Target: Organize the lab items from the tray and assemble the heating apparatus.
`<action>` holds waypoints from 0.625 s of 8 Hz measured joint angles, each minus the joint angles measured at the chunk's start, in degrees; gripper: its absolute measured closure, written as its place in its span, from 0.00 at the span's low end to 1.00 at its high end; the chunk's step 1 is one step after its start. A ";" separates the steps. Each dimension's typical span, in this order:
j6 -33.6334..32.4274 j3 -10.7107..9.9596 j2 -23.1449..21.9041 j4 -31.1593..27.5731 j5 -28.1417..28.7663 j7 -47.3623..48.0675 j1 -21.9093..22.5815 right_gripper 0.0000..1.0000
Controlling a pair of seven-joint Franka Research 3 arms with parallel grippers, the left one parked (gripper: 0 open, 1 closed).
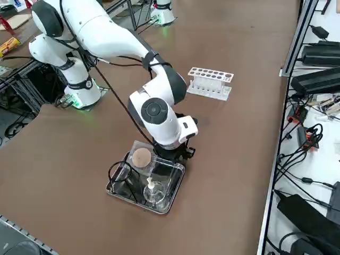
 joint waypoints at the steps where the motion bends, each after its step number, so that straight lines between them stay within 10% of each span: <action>1: 0.00 0.00 0.00 0.04 0.00 -0.10 0.01 0.71; 5: 0.00 0.03 0.00 0.16 -0.01 -1.06 0.11 0.74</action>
